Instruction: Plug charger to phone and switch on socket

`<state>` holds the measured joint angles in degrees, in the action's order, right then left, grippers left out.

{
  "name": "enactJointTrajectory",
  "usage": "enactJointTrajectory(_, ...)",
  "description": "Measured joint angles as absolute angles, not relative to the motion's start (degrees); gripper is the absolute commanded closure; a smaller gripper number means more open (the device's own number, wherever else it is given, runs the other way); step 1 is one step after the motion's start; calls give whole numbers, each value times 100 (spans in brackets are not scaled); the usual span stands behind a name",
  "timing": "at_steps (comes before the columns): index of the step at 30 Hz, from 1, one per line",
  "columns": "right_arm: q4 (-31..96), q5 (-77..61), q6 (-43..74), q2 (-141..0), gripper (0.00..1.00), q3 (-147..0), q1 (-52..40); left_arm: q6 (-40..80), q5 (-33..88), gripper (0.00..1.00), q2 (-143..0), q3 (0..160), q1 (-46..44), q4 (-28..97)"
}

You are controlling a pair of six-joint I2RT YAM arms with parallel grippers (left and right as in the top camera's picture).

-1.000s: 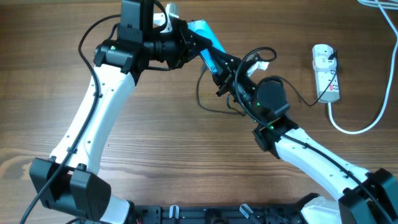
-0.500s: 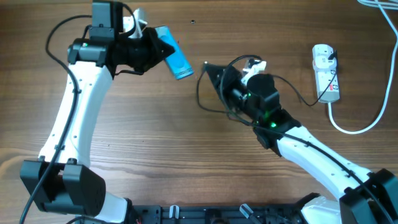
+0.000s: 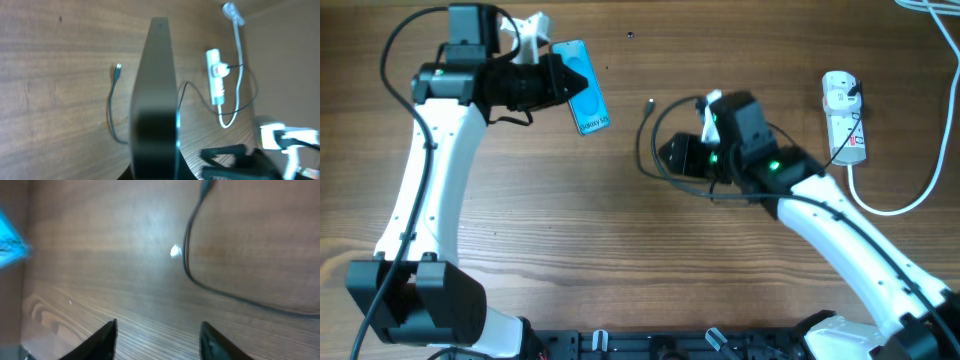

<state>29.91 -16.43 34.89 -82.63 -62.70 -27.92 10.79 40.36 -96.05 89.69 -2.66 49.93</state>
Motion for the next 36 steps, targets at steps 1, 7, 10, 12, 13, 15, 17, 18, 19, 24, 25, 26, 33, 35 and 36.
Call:
enactJointTrajectory(1, 3157, -1525, 3426, -8267, 49, -6554, -2792, 1070, 4211, 96, -9605, 8967, -82, 4860)
enactJointTrajectory(7, 4488, -1179, 3030, -9177, 49, -8621, -2703, 1057, 4930, 96, -9607, 8965, 353, 4775)
enactJointTrajectory(10, 4910, -1122, 2808, -9898, 49, -9647, -2679, 1061, 5028, 96, -9607, 8965, 355, 4786)
enactJointTrajectory(12, 5050, -1105, 2698, -10377, 50, -10206, -2639, 1079, 5052, 96, -9607, 8965, 355, 4799)
enactJointTrajectory(13, 5039, -1105, 2687, -10510, 50, -10309, -2611, 1079, 5054, 96, -9607, 8965, 355, 4803)
enactJointTrajectory(15, 4995, -1122, 2668, -10877, 46, -10398, -2499, 1079, 5059, 96, -9607, 8965, 355, 4845)
enactJointTrajectory(17, 4947, -1151, 2655, -11153, 33, -10398, -2403, 1081, 5072, 96, -9607, 8965, 355, 4877)
enactJointTrajectory(18, 4877, -1153, 2646, -11323, 33, -10398, -2355, 1081, 5074, 96, -9607, 8965, 355, 4884)
enactJointTrajectory(19, 4816, -1153, 2630, -11454, 33, -10398, -2329, 1081, 5074, 96, -9607, 8965, 355, 4884)
enactJointTrajectory(24, 4150, -1155, 2956, -11703, 41, -10309, -2316, 1081, 5074, 96, -9607, 8965, 355, 4884)
enactJointTrajectory(25, 3986, -1155, 3076, -11716, 44, -10235, -2316, 1081, 5074, 96, -9607, 8965, 355, 4884)
enactJointTrajectory(26, 3944, -1155, 3133, -11736, 45, -10208, -2316, 1081, 5074, 96, -9607, 8962, 355, 4884)
enactJointTrajectory(33, 3710, -1155, 3234, -12401, 50, -10154, -2322, 1081, 5074, 96, -9607, 8962, 355, 4886)
enactJointTrajectory(35, 3577, -1155, 3234, -12580, 52, -10147, -2357, 1081, 5074, 96, -9607, 8962, 355, 4886)
enactJointTrajectory(36, 3518, -1153, 3240, -12643, 53, -10147, -2379, 1081, 5074, 96, -9607, 8962, 355, 4886)
